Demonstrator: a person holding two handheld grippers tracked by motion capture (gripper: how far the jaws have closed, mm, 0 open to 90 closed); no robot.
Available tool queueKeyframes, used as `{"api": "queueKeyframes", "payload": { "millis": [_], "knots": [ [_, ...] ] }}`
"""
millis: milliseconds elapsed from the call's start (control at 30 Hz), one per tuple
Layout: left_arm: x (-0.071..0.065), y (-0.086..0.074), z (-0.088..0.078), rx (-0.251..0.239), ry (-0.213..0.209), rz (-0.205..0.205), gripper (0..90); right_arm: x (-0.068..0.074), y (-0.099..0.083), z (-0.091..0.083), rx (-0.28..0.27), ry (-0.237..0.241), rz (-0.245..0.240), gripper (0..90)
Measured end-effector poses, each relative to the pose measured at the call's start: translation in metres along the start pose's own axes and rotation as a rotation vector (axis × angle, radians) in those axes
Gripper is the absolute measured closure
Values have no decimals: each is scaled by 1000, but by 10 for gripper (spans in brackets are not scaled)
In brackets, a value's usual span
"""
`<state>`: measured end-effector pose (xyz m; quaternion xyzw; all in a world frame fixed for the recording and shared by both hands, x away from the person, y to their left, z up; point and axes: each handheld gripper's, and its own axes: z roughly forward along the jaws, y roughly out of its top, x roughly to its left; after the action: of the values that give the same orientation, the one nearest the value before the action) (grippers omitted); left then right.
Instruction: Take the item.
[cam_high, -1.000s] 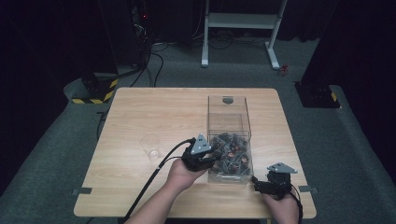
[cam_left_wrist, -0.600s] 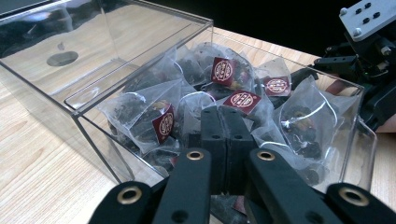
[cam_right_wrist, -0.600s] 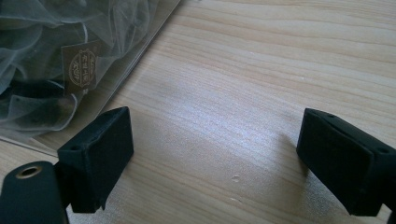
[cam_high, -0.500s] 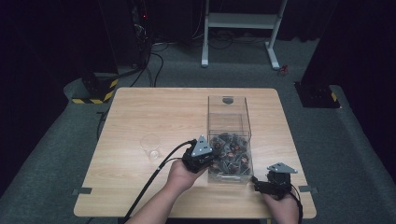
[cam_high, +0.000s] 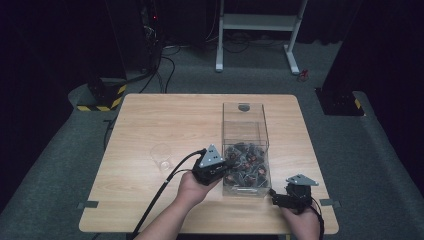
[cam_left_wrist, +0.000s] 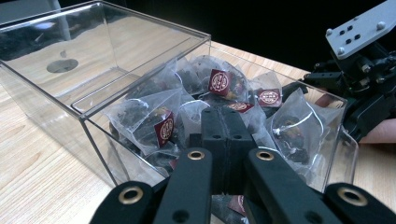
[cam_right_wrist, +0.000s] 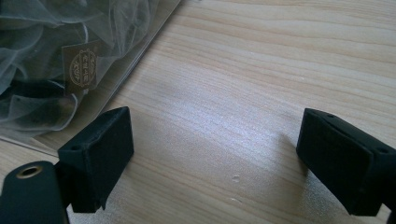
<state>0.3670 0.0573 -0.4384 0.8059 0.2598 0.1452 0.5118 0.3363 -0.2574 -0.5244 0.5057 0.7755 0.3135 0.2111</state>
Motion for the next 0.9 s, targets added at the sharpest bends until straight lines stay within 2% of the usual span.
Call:
{"api": "queueKeyframes", "payload": {
  "millis": [433,900],
  "knots": [
    [3,3,-10,-43,5,-25,900,0,0,0,0,0,0,107],
    [8,5,-25,-78,33,-29,900,0,0,0,0,0,0,107]
  ]
}}
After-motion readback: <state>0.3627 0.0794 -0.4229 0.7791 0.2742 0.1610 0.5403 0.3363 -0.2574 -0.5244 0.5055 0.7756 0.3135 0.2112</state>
